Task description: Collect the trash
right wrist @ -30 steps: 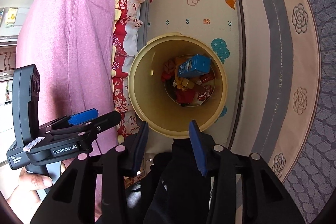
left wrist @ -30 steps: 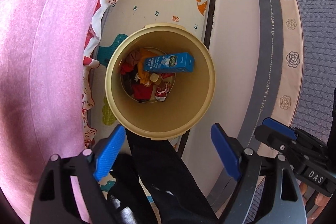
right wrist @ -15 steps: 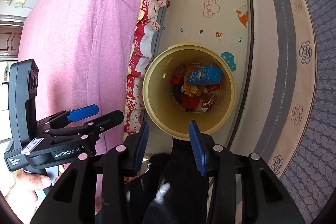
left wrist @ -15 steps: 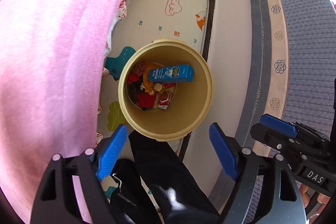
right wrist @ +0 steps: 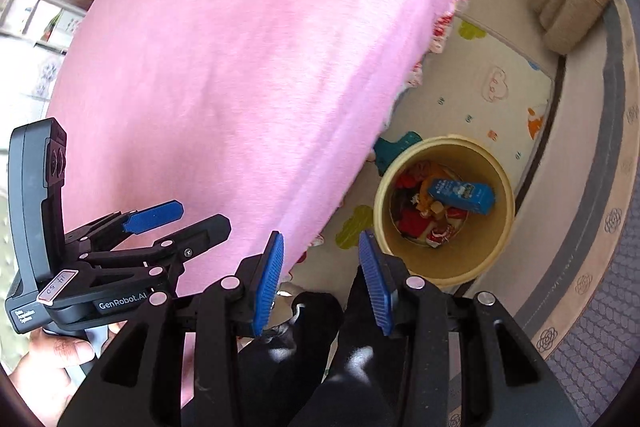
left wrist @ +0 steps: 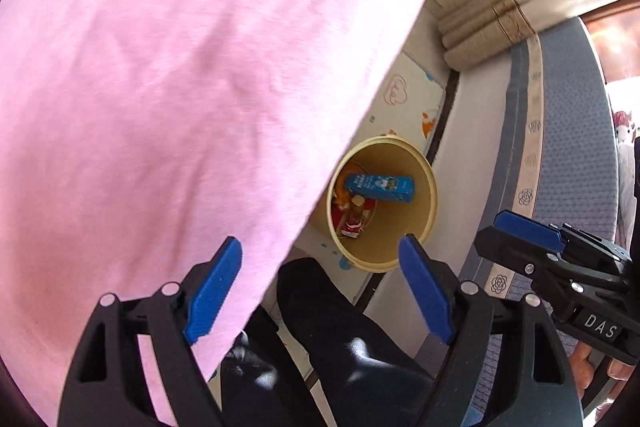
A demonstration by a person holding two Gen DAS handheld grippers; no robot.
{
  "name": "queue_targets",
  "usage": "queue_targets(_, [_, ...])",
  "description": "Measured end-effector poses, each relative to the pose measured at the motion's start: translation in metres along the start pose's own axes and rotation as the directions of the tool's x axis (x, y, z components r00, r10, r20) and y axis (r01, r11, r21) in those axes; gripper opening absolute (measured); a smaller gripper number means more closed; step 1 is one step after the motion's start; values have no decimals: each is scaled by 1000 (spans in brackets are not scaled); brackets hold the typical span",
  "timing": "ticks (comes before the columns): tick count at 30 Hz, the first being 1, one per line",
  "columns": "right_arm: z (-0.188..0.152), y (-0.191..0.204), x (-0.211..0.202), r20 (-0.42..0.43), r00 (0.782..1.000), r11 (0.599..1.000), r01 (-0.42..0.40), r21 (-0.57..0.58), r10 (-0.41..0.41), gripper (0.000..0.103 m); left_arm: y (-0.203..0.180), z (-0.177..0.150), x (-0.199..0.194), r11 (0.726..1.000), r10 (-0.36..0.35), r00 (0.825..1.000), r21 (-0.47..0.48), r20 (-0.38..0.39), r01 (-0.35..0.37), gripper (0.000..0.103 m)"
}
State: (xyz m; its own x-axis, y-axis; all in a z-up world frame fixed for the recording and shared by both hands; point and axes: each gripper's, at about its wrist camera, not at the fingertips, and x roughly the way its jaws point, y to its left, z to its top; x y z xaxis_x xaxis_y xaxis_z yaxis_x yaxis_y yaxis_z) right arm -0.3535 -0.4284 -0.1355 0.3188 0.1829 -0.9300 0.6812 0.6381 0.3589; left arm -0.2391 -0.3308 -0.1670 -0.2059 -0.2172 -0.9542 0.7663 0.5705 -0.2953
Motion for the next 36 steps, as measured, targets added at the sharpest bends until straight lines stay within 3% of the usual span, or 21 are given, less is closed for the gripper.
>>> queue_targets(6, [-2,127,11,-37,998,974,-51,-221,43,40,99,-47,-81,984,77,991,-169,108,-58,80])
queue_targets(12, [-22,243,30,-89,994,890,-97,-446,64,40,181,-105,-142,943,138,970,-327,202,-66,80])
queue_targets(16, [-33,293,41,-91,994,836,-104,-539,65,40,218,-138,-162,911,175,958,-407,229,-69,80])
queue_targets(23, [-31,345,32,-70,993,766,-120,-631,98,40,253,-175,-194,842,250,928,-536,276,-67,85])
queue_targets(27, [-23,363,21,-47,992,724,-115,-680,113,51,261,-186,-217,803,324,898,-588,299,-94,91])
queue_targets(29, [-21,368,12,-34,992,709,-109,-697,120,63,261,-191,-230,787,373,878,-604,301,-127,95])
queue_targets(36, [-11,384,-20,8,984,622,-106,-776,178,83,260,-204,-279,694,505,788,-708,351,-129,99])
